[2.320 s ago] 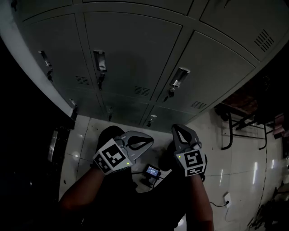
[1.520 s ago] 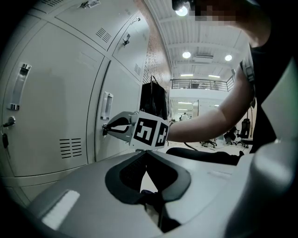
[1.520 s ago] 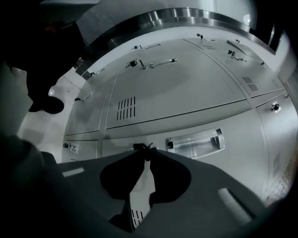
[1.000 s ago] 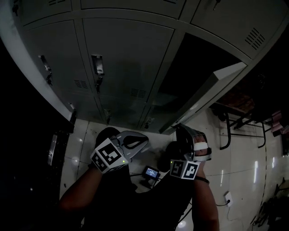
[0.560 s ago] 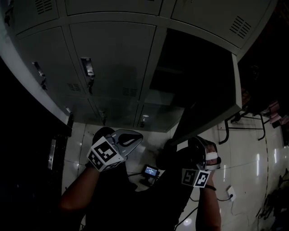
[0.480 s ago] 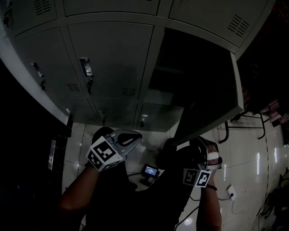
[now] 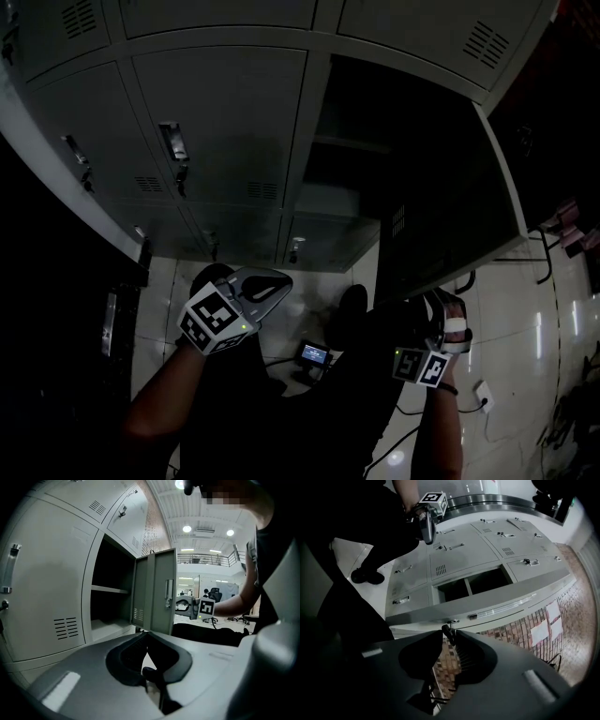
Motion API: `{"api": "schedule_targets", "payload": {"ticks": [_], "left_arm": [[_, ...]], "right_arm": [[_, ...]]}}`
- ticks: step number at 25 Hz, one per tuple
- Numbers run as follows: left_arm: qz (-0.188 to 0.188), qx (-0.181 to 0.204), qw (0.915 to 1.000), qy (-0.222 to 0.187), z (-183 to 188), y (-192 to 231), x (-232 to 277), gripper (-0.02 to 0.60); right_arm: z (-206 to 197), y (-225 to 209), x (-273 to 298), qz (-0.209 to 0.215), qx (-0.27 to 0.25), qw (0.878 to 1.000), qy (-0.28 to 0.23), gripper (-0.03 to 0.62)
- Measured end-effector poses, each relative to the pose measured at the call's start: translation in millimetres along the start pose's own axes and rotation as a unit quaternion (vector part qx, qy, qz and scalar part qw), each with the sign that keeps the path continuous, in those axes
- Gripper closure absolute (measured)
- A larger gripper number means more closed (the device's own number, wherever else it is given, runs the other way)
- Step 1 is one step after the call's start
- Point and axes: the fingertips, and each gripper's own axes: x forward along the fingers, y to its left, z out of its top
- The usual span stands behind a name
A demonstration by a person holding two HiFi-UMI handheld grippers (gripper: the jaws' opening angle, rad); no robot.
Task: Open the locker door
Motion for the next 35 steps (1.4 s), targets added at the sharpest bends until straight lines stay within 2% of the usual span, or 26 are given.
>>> {"api": "schedule_targets", "payload": {"ticks": [4,10,14,16,18,21,29,35], "left_arm": [[-0.001,-0.001,1.0,0.001,-0.1,-0.9,1.2,0.569],[-0.002,0.0,1.0,0.0,0.0,-0.3,0.5,0.569],[-0.003,0.0,1.0,0.0,0.0,-0.7,1.2,0.569],[-0.003,0.001,1.0,0.0,0.1,-0.9,1.4,0.569],[-0.003,0.001,1.0,0.0,0.0,-1.2,1.4,0.569],[-0.003,0.001,1.0,0.0,-0.1,-1.2,1.2,0.569],[-0.002,-0.001,1.0,-0.001,0.5,-0.5,-0.3,0.569],[-0.004,0.0,1.0,0.002,-0.6,-0.5,0.3,0.569]], "right_arm": [[-0.3,-0.5,-3.0,0.0,0.046,0.999,-0.009,0.477],[0.9,-7.4,-20.1,-0.01,0.089,0.996,-0.016,0.479],[12.1,-18.5,-34.4,-0.001,0.166,0.985,-0.043,0.51],[24.8,-21.7,-39.9,0.018,0.224,0.972,-0.076,0.546],[40.3,-21.7,-43.4,0.042,0.29,0.949,-0.117,0.582],[61.1,-13.6,-43.2,0.084,0.357,0.918,-0.148,0.591],[93.2,8.9,-31.0,0.161,0.439,0.868,-0.166,0.591],[100.1,31.2,-25.5,0.226,0.457,0.845,-0.163,0.591]]}}
